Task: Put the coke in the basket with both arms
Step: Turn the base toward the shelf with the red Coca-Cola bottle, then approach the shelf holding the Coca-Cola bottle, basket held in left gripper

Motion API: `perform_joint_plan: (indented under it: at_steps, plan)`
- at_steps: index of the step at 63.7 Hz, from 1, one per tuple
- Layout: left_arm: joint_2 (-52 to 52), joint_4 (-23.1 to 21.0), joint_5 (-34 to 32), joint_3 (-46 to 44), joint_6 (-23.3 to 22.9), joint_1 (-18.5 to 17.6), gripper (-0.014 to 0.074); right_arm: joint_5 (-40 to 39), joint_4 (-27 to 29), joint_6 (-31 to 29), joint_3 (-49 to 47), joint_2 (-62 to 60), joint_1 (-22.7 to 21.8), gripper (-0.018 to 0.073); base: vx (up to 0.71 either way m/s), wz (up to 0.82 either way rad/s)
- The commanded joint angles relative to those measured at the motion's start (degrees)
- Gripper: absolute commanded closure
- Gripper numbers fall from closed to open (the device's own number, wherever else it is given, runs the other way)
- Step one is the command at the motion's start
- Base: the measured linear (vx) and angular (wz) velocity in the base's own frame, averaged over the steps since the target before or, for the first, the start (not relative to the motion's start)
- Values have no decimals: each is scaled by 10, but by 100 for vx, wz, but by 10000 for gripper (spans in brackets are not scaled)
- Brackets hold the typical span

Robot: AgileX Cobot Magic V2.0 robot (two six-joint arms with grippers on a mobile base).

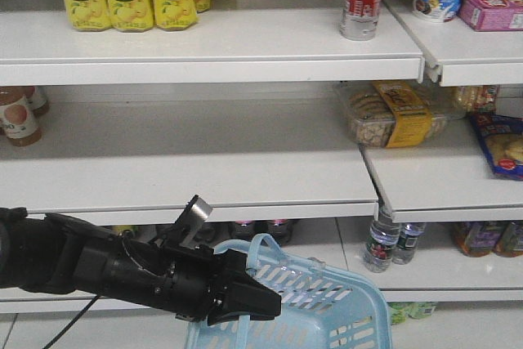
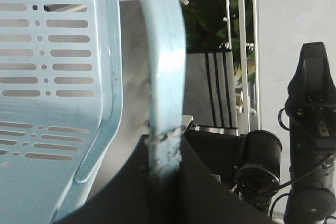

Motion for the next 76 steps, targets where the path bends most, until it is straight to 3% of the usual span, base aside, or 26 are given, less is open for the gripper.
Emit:
perform_joint_plan:
  at_steps: [1,76]
  plan:
    - [-26,-57,48,-12,2,-1,603,-44,-4,-7,6,-10,-4,568,8,31]
    - [-26,-57,48,-12,2,-1,603,-44,-4,-7,6,-10,-4,568,6,5]
